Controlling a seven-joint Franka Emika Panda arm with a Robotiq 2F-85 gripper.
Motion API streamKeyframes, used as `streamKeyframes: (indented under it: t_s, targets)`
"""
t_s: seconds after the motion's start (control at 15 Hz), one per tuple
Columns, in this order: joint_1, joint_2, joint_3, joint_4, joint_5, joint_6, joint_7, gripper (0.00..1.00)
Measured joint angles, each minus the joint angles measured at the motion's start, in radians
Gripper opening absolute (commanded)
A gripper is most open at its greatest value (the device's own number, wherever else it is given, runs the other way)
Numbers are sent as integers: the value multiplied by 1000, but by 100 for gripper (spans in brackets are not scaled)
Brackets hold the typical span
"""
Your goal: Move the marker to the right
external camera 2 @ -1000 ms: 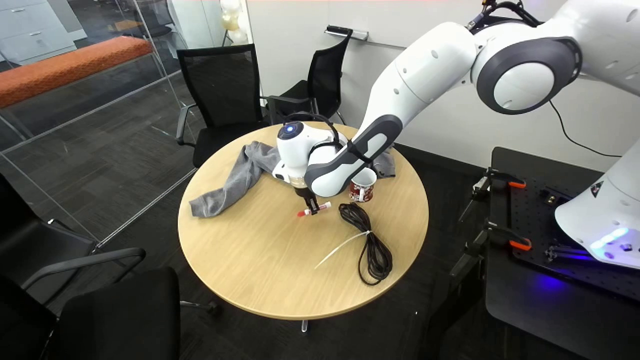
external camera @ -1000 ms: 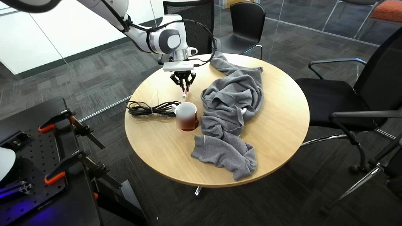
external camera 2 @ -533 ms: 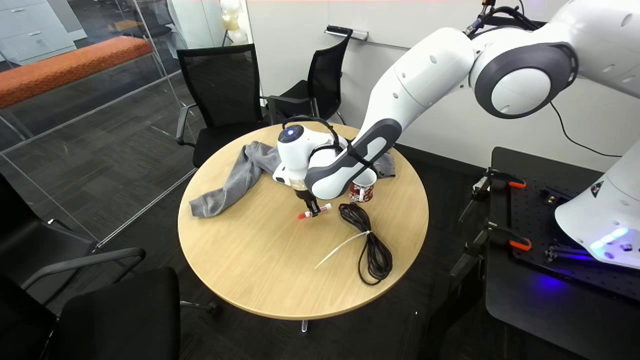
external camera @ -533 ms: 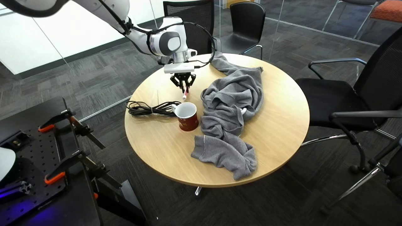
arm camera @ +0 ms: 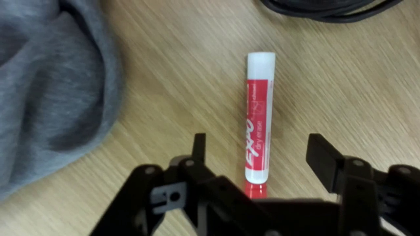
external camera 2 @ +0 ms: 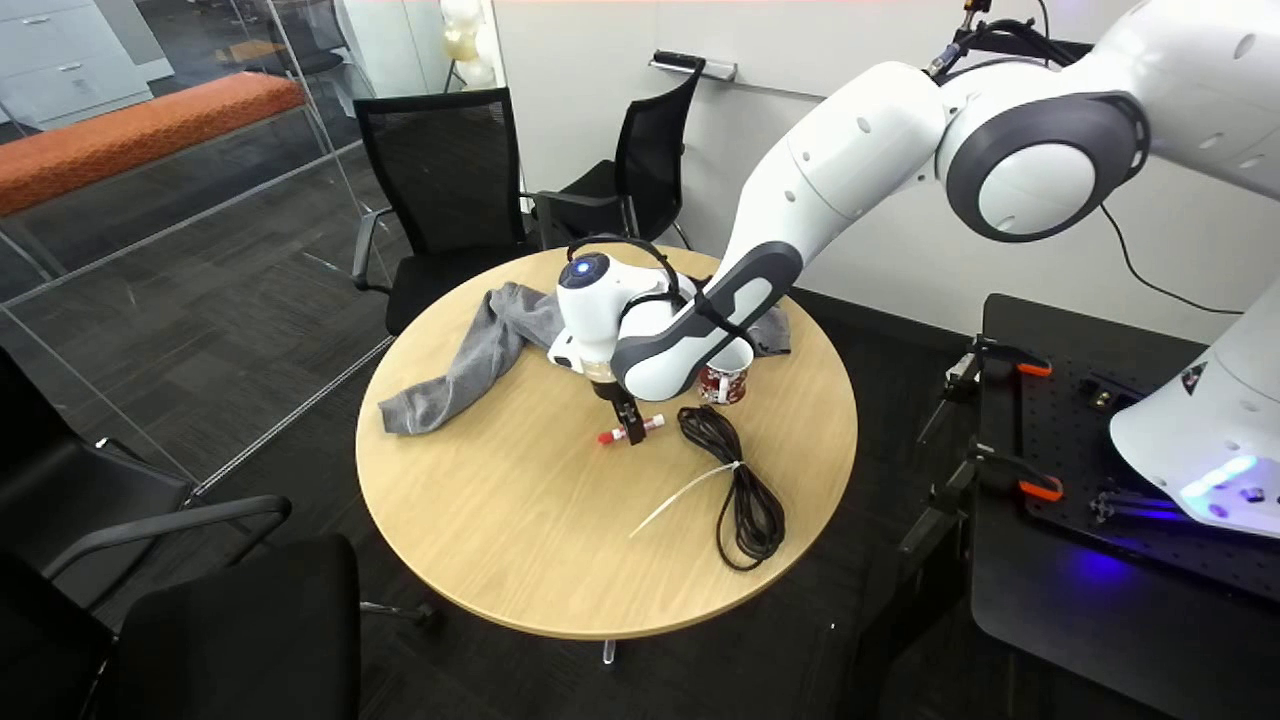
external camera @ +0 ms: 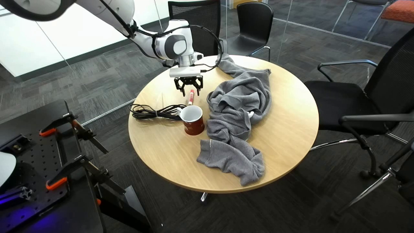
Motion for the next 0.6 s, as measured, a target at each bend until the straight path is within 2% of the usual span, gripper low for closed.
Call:
streamKeyframes:
  t_s: [0.07, 0.13, 0.2, 0.4, 0.6]
  targets:
    - [-1, 0, 0, 1, 0, 0, 0, 85]
    - [-2, 0, 0, 1, 0, 0, 0, 98]
    - [-2, 0, 0, 1, 0, 3, 0, 96]
    - [1, -10, 0, -3, 0, 23, 0, 100]
    - [11, -56, -1, -49, 0, 51, 2, 100]
